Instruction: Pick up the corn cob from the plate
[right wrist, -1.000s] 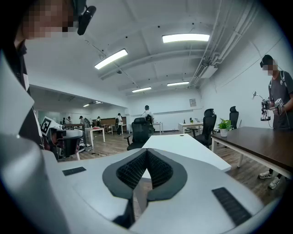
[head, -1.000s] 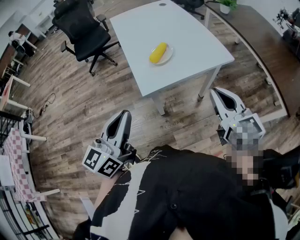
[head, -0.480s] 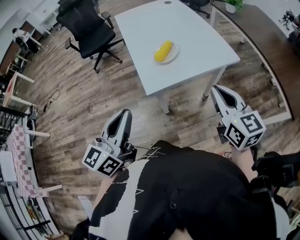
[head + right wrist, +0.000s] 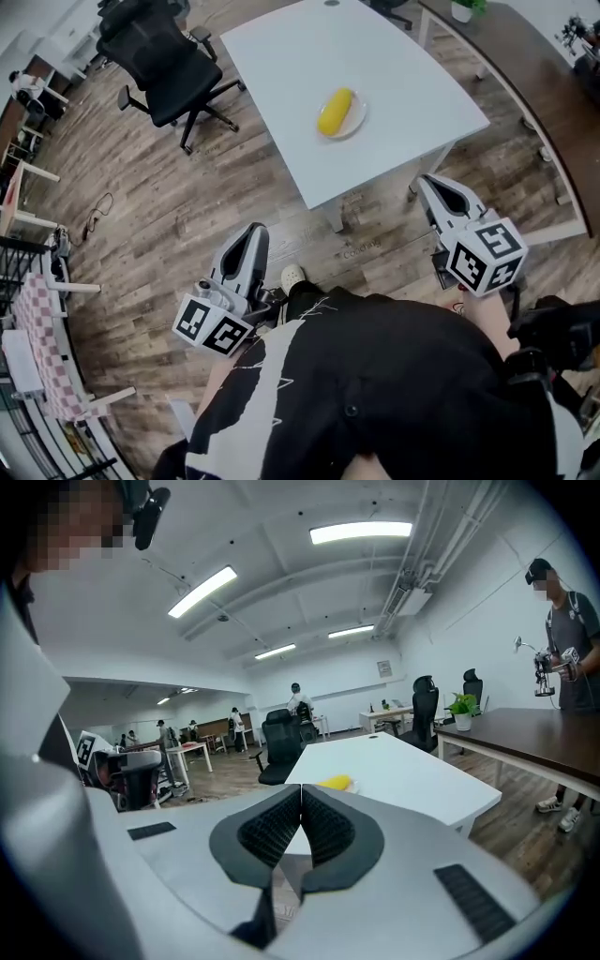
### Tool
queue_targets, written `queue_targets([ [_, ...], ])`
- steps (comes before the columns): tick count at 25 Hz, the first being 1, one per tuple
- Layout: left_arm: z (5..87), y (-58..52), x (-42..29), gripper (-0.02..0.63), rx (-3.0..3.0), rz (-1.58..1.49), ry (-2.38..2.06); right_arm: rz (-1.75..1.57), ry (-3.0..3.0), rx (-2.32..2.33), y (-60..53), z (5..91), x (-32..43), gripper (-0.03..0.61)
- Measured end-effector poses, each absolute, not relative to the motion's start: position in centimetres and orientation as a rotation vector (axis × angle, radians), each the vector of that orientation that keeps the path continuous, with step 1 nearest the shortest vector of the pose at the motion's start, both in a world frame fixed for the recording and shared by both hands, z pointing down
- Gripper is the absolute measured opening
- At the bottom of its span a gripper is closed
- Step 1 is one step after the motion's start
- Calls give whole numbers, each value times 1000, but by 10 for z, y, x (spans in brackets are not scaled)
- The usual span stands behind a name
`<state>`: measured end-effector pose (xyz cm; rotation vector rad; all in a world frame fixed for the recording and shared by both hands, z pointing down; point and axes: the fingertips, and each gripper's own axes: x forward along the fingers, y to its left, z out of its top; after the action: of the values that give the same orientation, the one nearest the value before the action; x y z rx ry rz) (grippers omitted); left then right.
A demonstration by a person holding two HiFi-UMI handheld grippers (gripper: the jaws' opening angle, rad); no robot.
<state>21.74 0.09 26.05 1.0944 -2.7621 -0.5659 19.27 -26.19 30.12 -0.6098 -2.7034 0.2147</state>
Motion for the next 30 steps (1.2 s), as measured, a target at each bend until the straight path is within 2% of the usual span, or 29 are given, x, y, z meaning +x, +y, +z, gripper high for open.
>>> queue_targets([
  [9,255,58,108,15,1284,-531,-2619,299,-2816,-353,-208,282,113,16],
  [17,262,105,42,14,1432,-524,-2526,316,-2831,-176,-161,291,81,16],
  [30,292,168,-7,14,1499,-578,-2419,230,-2736,68,-113,334,47,16],
])
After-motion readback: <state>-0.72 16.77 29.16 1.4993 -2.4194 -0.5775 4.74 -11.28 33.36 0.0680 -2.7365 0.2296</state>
